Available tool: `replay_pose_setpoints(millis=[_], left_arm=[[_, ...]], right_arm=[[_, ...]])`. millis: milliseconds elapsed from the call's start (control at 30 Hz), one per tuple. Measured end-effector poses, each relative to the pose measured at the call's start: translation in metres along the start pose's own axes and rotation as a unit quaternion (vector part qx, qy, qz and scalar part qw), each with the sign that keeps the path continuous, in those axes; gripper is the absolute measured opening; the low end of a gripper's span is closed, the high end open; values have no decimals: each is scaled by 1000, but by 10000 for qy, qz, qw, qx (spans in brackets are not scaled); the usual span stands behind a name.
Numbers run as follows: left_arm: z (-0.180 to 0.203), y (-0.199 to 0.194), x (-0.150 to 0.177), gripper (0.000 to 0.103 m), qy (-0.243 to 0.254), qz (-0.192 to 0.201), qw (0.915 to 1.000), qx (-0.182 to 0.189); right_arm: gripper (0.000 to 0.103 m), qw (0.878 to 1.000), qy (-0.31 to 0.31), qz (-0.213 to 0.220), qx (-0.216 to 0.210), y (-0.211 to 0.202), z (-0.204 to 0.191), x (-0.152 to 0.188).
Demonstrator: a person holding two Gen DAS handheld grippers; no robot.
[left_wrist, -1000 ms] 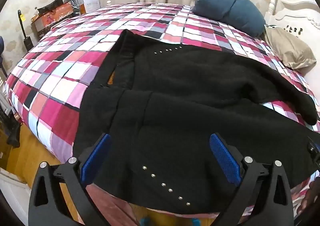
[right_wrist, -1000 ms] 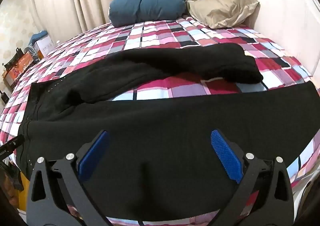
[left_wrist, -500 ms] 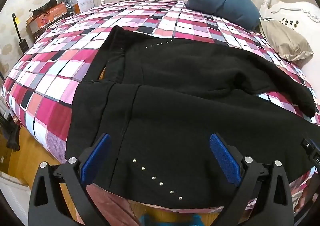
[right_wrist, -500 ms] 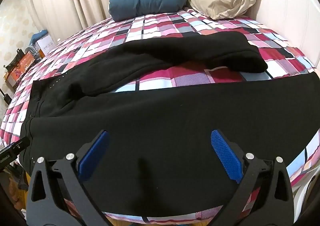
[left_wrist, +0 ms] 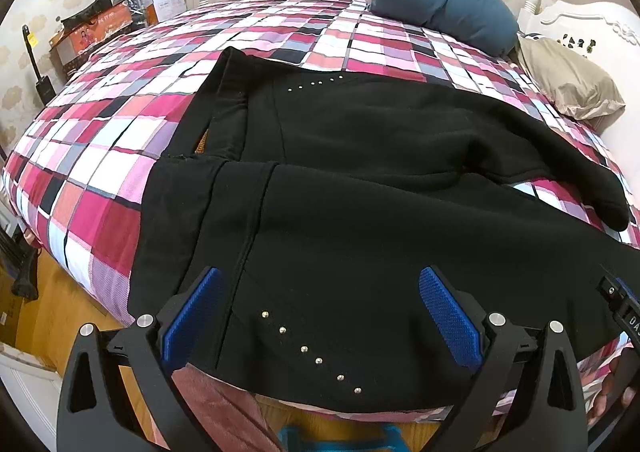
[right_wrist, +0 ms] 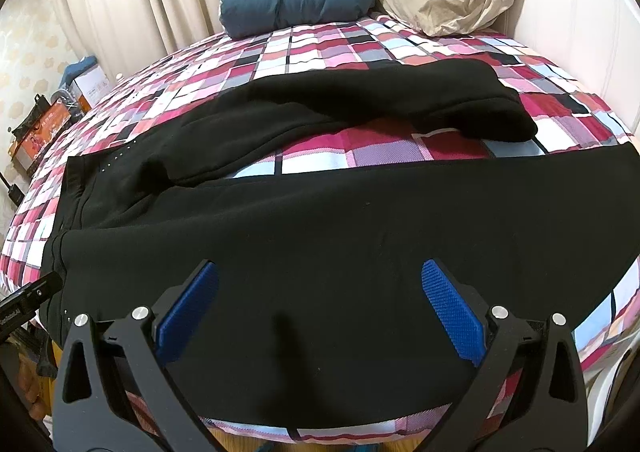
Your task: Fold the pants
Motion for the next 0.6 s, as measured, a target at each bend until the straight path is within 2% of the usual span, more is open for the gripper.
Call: replay_pose_setpoints(millis=[600], left_arm=[[5, -1, 2, 98, 42, -46, 10000, 63]], right_arm=[[101, 10000, 59, -57, -27, -2, 2, 2]])
Point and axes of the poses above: each gripper's, at about its wrist camera, not at the fingertips, and y roughly the way its jaws point, z to its right, x to its underside, the point moved 10 cm from there along y, roughly the way its jaws point, and after that the axes turned 9 degrees about y, right-handed, at the moved point
